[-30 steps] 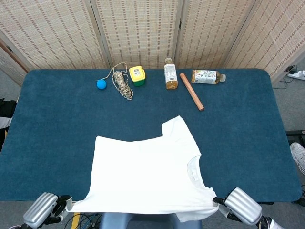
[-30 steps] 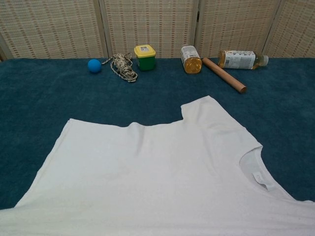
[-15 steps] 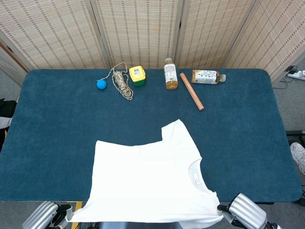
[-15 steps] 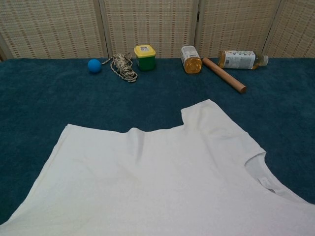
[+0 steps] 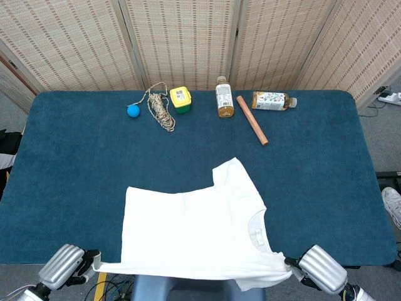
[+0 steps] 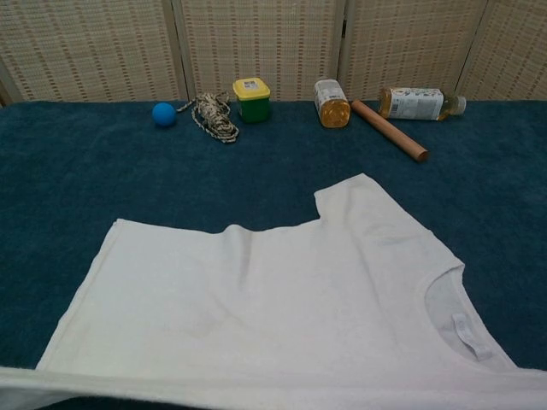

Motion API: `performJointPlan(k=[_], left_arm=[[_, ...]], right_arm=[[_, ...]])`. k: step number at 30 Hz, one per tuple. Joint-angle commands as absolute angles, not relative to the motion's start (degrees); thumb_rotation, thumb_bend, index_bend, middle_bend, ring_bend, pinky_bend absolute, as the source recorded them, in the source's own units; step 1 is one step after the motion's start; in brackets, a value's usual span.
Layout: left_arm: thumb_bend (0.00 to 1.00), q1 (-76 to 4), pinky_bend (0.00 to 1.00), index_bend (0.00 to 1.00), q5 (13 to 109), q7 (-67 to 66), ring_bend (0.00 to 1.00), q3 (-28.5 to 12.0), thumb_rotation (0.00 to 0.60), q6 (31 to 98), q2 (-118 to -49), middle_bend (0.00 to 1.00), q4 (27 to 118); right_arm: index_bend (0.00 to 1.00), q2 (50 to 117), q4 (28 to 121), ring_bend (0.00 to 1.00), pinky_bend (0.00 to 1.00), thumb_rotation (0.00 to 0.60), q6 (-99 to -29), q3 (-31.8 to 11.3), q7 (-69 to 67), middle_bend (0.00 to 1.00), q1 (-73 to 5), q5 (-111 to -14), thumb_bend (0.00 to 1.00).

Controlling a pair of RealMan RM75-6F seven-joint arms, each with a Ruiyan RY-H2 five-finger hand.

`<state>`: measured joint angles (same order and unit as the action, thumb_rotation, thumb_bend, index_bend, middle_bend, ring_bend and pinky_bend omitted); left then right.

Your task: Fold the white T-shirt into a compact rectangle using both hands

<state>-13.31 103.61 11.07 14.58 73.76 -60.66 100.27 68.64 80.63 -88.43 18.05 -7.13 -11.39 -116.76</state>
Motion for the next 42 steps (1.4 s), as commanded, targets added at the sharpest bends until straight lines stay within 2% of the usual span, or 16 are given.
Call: performJointPlan(k=[1, 11, 21, 31, 42], left_arm=[[0.43, -16.5, 0.98, 0.62, 99.8, 8.7, 0.81, 11.0, 0.6, 69.5, -62.0, 0.89, 100.8], [0.43, -24.2, 0.98, 0.62, 89.9, 2.9, 0.81, 3.6, 0.6, 58.0, -66.4, 0.89, 99.5], [0.43, -29.4, 0.98, 0.62, 79.9, -0.9, 0.81, -1.5, 0.6, 50.9, -70.6, 0.89, 95.0], [0.43, -33.2, 0.98, 0.6, 71.7, -5.1, 0.81, -3.9, 0.6, 46.4, -73.5, 0.89, 91.4], [0.43, -36.5, 0.98, 0.6, 65.2, -8.1, 0.8, -6.0, 0.6, 44.7, -77.6, 0.89, 86.0]], right_arm=[[0.74, 69.2, 82.4, 1.0, 1.0, 0.6, -86.4, 16.4, -5.7, 1.0, -12.1, -114.9, 0.64], [0.74, 71.6, 85.8, 1.0, 1.0, 0.6, -80.5, 11.2, -0.3, 1.0, -14.0, -109.1, 0.63], [0.74, 75.9, 86.2, 1.0, 1.0, 0.6, -76.9, 6.1, 7.5, 1.0, -15.2, -104.1, 0.63], [0.74, 79.7, 85.1, 1.0, 1.0, 0.6, -73.9, 3.2, 10.2, 1.0, -17.0, -100.7, 0.63], [0.74, 83.2, 82.6, 1.0, 1.0, 0.6, -72.1, 1.2, 11.4, 1.0, -18.1, -96.9, 0.62]])
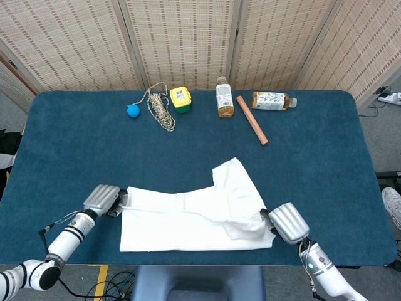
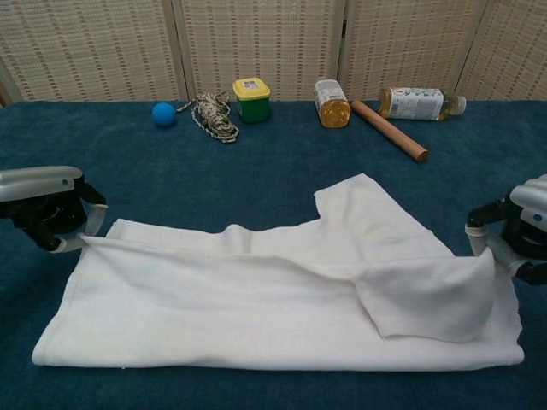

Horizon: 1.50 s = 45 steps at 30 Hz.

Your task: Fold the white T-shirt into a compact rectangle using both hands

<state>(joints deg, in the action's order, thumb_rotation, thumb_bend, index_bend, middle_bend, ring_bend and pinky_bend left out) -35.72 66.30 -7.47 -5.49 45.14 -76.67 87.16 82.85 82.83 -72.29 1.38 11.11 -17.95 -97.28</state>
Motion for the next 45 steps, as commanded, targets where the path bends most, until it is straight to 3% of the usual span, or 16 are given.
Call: performJointPlan(k=[1, 27, 45], left_arm=[[0.43, -36.8, 0.98, 0.6, 64.7, -8.4, 0.8, -6.2, 0.6, 44.5, -78.0, 0.89, 85.6], [0.43, -42.9, 0.98, 0.57, 51.6, -15.2, 0.8, -6.6, 0.6, 41.4, -83.5, 0.88, 77.5], [0.43, -43.9, 0.98, 0.56, 49.1, -15.9, 0.8, -6.4, 0.6, 42.3, -83.2, 0.88, 78.0]], right_arm=[[0.74, 83.3, 82.6, 1.0, 1.0, 0.6, -72.0, 1.1, 11.4, 1.0, -18.1, -96.7, 0.62], [0.74, 87.0, 78.4, 1.0, 1.0, 0.6, -69.8, -0.9, 12.1, 1.0, -20.4, -92.0, 0.62], [0.74, 91.8, 70.8, 1.0, 1.0, 0.6, -76.2, -2.8, 7.7, 1.0, -22.1, -95.0, 0.62]])
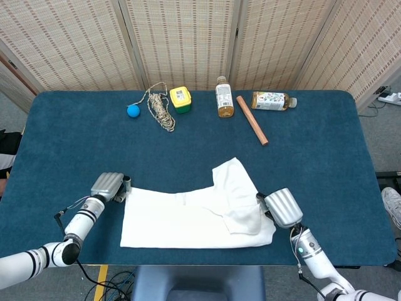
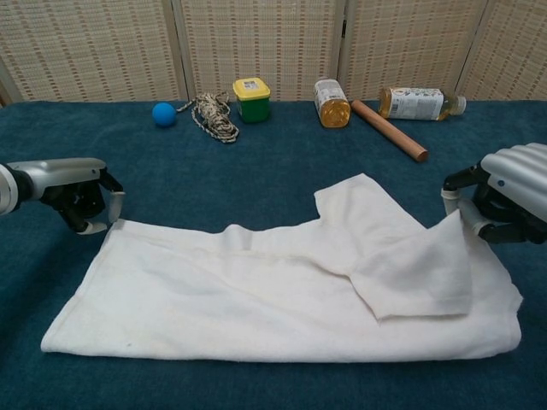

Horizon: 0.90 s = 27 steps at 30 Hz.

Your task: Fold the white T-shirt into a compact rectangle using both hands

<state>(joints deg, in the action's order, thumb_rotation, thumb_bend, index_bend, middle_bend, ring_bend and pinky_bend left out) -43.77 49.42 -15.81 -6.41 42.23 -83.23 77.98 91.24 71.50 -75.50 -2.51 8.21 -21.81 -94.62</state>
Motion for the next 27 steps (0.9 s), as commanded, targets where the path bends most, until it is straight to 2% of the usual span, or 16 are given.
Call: performJointPlan(k=[1, 7, 16, 18, 22, 27], left_arm=[[0.43, -43.9, 0.98, 0.56, 48.9, -15.9, 0.8, -6.5, 0.6, 42.3, -83.1, 0.88, 78.0], [0.43, -44.2, 0.98, 0.55, 47.9, -16.1, 0.8, -6.4, 0.6, 42.5, -83.0, 0.88, 78.0], [0.43, -44.5, 0.98, 0.48, 46.3, -17.0, 0.8, -6.1, 0.6, 43.0, -83.4, 0.88, 77.9], [0.43, -44.6, 0.98, 0.44, 45.7, -17.4, 0.8, -6.2, 0.6, 43.4, -83.4, 0.88, 77.9], [0.41, -44.5, 0.98, 0.31, 44.8, -17.7, 0.79, -6.3, 0.6, 44.4, -83.0, 0.88, 78.7], [0.4, -44.5, 0.98, 0.3, 44.7, -17.6, 0.79, -6.1, 0.6, 44.0, -82.7, 0.88, 79.3]], right_arm=[[0.74, 92.0, 70.4, 1.0, 1.0, 0.6, -76.6, -2.9, 7.5, 1.0, -22.1, -95.1, 0.62], [0.74, 93.5, 67.6, 1.0, 1.0, 0.6, -79.1, -3.2, 4.8, 1.0, -22.2, -95.8, 0.62], [0.74, 94.6, 65.7, 1.0, 1.0, 0.6, -78.7, -3.2, 4.4, 1.0, -22.8, -95.1, 0.62], [0.74, 94.7, 65.6, 1.0, 1.0, 0.6, -78.7, -3.2, 4.5, 1.0, -22.9, -95.0, 0.62], [0.74, 94.9, 65.4, 1.0, 1.0, 0.6, -78.7, -3.4, 4.5, 1.0, -23.2, -94.7, 0.62], [0.74, 95.0, 65.0, 1.0, 1.0, 0.6, -78.4, -3.3, 4.6, 1.0, -23.1, -94.0, 0.62]])
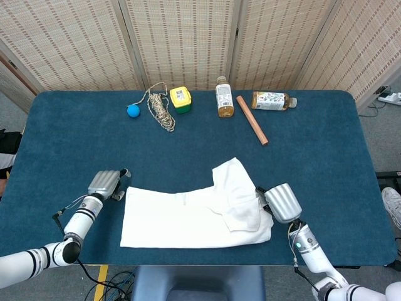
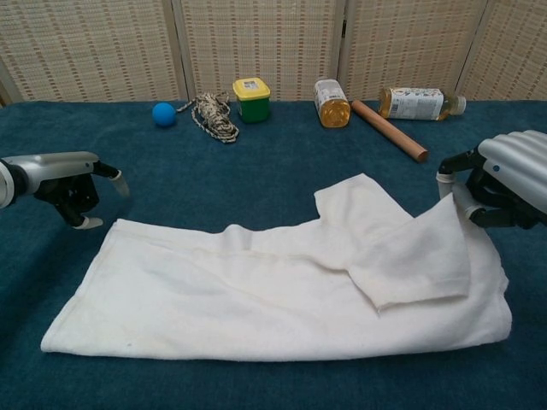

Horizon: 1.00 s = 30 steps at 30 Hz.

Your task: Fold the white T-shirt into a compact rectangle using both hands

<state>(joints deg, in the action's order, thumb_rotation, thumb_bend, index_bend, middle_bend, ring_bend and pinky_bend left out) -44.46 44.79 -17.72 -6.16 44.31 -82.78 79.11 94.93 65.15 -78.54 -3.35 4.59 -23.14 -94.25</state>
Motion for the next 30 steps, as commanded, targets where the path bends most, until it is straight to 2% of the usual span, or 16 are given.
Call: performJointPlan(k=[1, 4, 15, 30], left_arm=[[0.4, -44.5, 0.98, 0.33, 44.8, -17.6, 0.79, -6.0, 0.6, 44.0, -82.7, 0.88, 79.4], [0.4, -44.3, 0.98, 0.36, 45.6, -17.4, 0.79, -5.9, 0.6, 44.6, -82.6, 0.88, 80.0], [0.4, -40.7, 0.98, 0.36, 51.7, -13.6, 0.79, -6.7, 0.6, 51.7, -81.2, 0.88, 83.0], [0.4, -38.8, 0.98, 0.36, 53.1, -12.2, 0.79, -6.8, 0.6, 51.8, -79.7, 0.87, 83.5]], right_arm=[[0.74, 95.0, 64.9, 1.0, 1.0, 0.6, -78.2, -3.3, 4.6, 1.0, -23.2, -93.9, 0.62], [0.74, 95.1, 64.9, 1.0, 1.0, 0.6, -78.1, -3.4, 4.5, 1.0, -23.5, -93.8, 0.62], [0.74, 94.8, 65.1, 1.0, 1.0, 0.6, -78.2, -5.0, 4.0, 1.0, -24.7, -92.9, 0.62], [0.74, 98.0, 60.0, 1.0, 1.0, 0.6, -75.6, -6.5, 3.2, 1.0, -26.7, -90.2, 0.62]])
